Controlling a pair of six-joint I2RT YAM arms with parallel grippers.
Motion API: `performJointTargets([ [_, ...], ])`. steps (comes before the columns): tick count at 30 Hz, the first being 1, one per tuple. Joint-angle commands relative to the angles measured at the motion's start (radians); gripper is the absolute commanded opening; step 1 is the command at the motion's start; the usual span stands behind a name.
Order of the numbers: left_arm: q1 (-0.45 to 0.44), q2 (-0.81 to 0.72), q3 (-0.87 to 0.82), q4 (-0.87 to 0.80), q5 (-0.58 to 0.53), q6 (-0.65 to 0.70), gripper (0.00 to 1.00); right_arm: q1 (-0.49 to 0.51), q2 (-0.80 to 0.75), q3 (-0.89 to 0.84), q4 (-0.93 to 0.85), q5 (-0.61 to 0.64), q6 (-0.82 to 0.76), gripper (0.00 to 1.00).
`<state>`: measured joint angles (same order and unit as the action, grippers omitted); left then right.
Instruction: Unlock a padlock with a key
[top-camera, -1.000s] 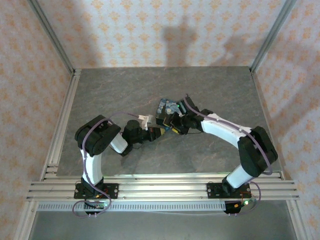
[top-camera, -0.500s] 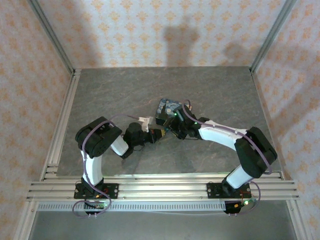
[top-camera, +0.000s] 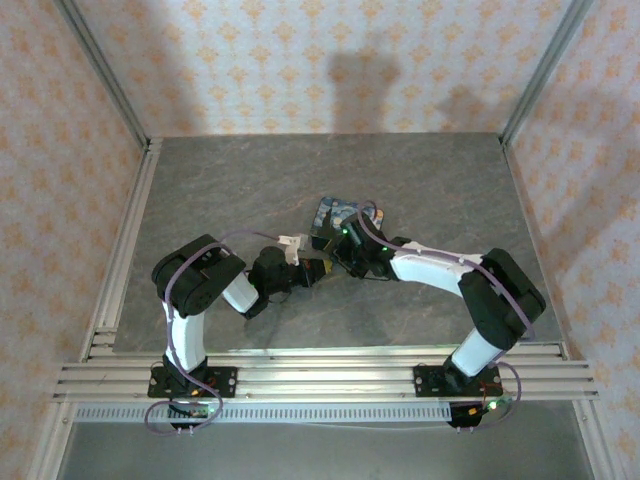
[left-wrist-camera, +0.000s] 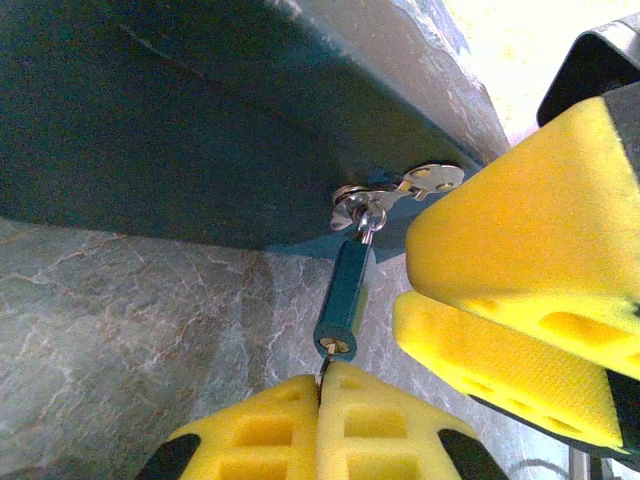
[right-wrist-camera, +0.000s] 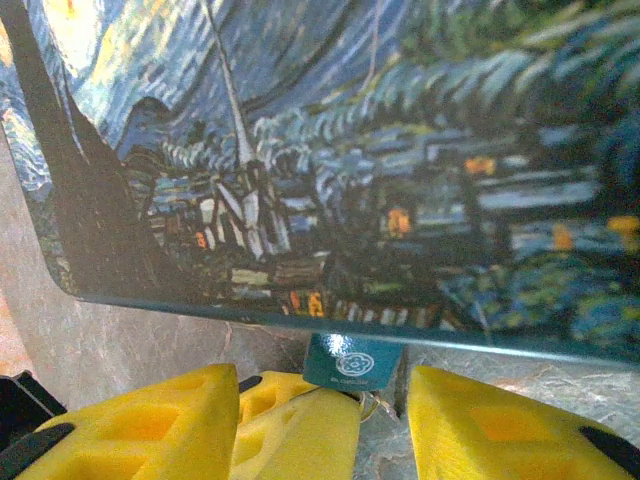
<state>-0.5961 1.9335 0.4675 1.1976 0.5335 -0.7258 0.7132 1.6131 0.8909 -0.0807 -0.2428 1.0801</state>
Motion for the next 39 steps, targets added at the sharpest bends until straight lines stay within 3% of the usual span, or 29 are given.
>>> performJointTargets([
  [1,-0.014,-0.016,-0.010,-0.007,-0.023,-0.010,0.00,0.017,0.004,-0.015,0.016,0.098,-0.020,0.47],
  [6,-0.014,-0.016,-0.010,-0.006,-0.018,-0.018,0.00,0.041,0.009,-0.009,-0.005,0.159,-0.057,0.47],
  [25,-0.015,-0.011,-0.012,0.021,0.007,-0.064,0.00,0.071,0.068,-0.067,0.146,0.184,-0.020,0.48],
  [39,-0.021,-0.002,-0.042,0.048,-0.016,-0.046,0.00,0.071,0.080,-0.020,0.090,0.180,-0.006,0.49],
])
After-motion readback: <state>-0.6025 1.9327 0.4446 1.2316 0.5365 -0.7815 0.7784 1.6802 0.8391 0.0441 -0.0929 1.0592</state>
